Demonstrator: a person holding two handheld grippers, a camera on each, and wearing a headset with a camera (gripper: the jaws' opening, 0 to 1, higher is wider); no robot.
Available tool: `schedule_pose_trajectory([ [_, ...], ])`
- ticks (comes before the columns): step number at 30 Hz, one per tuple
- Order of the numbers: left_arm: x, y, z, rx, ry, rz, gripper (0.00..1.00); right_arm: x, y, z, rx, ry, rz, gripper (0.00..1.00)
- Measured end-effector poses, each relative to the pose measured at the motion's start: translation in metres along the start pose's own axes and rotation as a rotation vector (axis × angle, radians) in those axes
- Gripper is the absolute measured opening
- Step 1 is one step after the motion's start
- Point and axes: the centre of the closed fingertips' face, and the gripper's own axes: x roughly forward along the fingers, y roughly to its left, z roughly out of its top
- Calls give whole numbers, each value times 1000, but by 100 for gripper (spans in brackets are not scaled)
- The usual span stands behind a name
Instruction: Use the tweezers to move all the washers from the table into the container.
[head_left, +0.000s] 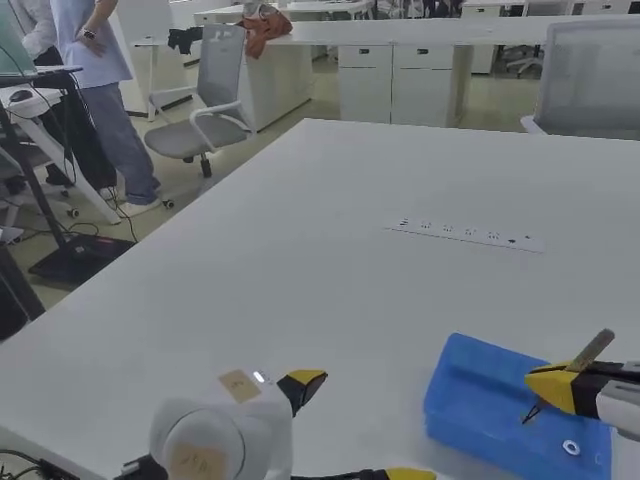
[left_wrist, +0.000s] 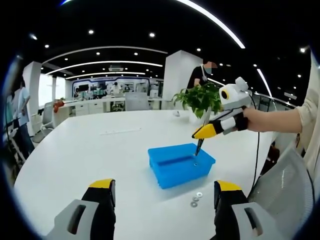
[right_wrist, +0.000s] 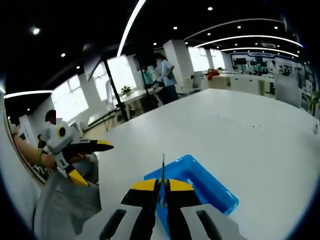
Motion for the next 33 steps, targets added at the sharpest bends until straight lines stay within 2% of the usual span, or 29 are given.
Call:
schedule_pose_trajectory([
  [6,-1,1,2,-7,-12,5,83,2,-26,-3,52,23,-49,3],
  [12,-1,2,3,-9,-16,6,83,6,-41,-13,92,69,-74,3],
  [17,-1,2,2,-7,-15,7,83,12,-46,-20,97,103,-88,3],
  [24,-1,2,3,-7,-18,8,83,21,-52,-31,64,152,-103,3],
  [33,-2,2,5,-12,-27,9,83,26,-52,-45,29,206,-110,3],
])
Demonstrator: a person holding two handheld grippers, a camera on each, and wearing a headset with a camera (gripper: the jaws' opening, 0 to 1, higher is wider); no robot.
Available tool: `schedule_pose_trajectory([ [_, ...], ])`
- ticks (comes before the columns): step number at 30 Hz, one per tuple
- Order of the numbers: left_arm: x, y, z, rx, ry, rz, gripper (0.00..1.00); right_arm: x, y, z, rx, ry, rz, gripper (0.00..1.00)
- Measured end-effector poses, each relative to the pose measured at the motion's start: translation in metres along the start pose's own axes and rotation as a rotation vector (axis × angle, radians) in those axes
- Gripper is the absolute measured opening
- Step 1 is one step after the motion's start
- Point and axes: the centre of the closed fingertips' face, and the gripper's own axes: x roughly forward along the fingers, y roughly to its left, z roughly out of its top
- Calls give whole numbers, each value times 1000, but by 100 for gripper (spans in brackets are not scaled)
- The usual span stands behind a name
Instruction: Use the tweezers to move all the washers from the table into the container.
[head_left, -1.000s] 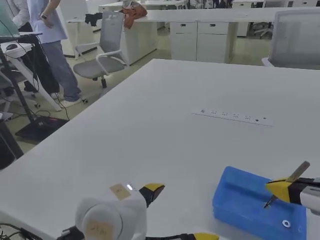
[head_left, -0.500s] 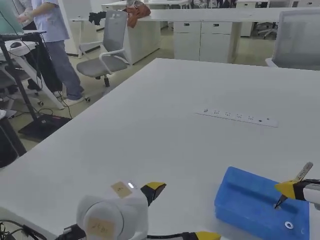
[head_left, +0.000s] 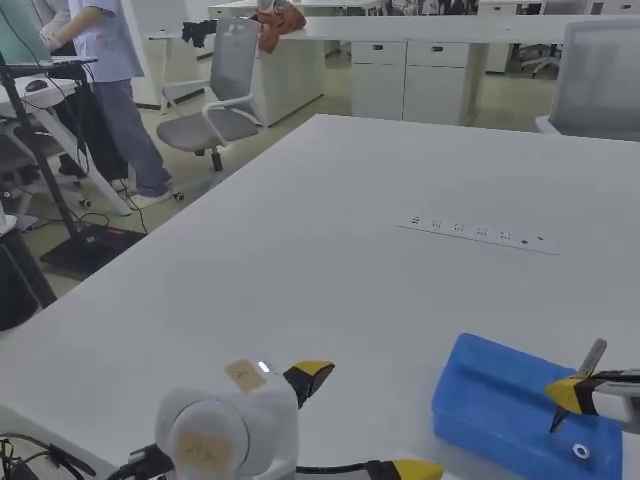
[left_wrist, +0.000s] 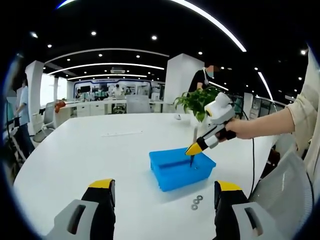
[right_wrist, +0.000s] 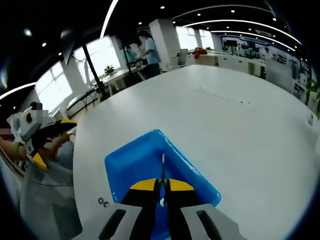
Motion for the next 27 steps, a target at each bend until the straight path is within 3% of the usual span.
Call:
schedule_pose_trajectory([
  [15,0,-1,-1,8,6,-3,82,3,-6,-7,-42,6,-43,4],
  [27,0,-2,-1,3,3,-12,82,-18,5,5,-33,-108,-52,4],
])
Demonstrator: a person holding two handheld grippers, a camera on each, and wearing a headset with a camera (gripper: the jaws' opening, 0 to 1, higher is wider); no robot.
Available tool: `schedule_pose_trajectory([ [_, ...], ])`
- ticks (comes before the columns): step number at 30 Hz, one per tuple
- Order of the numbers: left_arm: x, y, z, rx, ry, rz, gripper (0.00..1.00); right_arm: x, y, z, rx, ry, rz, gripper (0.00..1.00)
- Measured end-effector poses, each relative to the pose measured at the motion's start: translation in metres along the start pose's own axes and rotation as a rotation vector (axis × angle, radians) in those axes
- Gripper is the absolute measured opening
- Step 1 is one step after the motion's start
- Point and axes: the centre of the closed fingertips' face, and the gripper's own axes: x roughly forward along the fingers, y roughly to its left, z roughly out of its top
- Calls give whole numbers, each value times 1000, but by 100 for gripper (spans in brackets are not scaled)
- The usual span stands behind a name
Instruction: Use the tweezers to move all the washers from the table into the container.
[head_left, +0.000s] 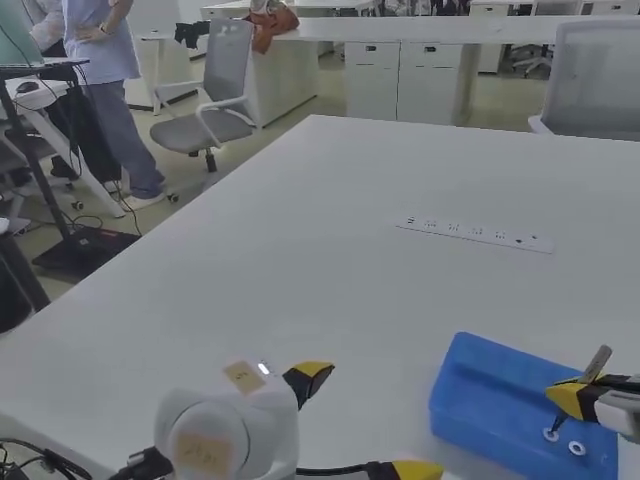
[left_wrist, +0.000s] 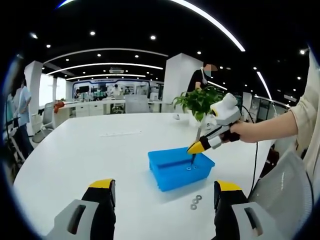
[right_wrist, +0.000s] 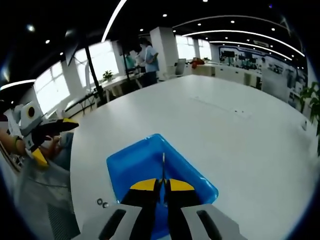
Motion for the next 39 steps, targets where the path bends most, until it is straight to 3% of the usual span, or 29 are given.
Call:
schedule_pose_trajectory([
  [10,0,-2,0,-1,0,-7,82,-23,34,29,-12,-126,59,4],
  [18,0,-2,0,-1,-3,-9,82,-23,62,29,2,-141,139,4],
  [26,0,-3,-1,0,4,-14,81,-11,82,10,18,-98,207,4],
  [30,1,-4,-2,7,12,-18,81,-2,93,-7,22,-46,243,4],
  [39,2,-5,-4,11,20,-21,81,14,90,-41,10,28,242,4],
])
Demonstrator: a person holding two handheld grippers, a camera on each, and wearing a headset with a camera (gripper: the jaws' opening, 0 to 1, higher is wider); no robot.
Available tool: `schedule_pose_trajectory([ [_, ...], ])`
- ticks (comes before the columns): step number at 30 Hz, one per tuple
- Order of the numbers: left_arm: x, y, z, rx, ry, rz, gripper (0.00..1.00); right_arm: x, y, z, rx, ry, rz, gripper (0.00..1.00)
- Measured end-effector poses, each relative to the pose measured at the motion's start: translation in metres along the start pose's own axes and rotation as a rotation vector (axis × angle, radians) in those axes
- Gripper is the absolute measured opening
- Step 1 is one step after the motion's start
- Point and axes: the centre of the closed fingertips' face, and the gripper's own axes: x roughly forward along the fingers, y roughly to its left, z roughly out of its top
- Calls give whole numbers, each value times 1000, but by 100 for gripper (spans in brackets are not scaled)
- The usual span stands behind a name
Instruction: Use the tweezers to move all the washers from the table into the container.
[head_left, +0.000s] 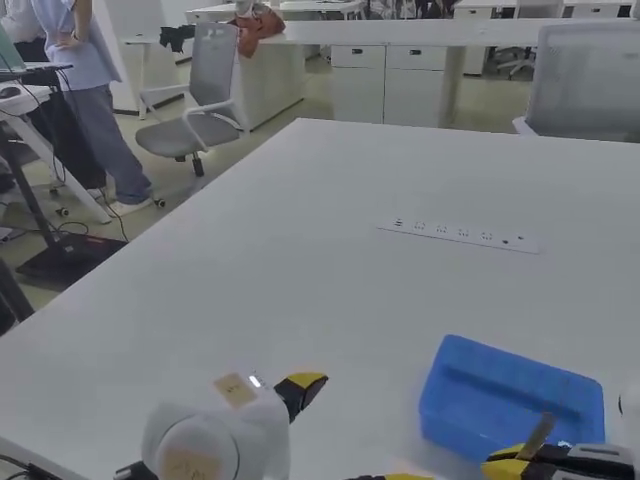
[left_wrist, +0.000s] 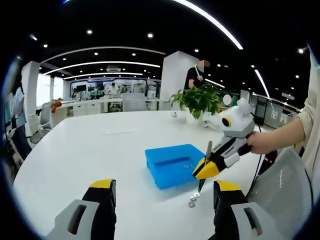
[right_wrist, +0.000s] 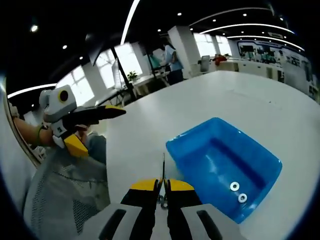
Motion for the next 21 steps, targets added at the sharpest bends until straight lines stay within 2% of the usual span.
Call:
schedule_pose_trajectory([
  [8,0,0,0,-1,3,0,81,3,1,-4,6,12,8,4],
  [16,-1,2,-2,2,8,7,81,6,-1,-7,-22,26,11,4],
  [21,-1,3,-1,-1,4,9,80,9,5,-9,-98,47,21,4],
])
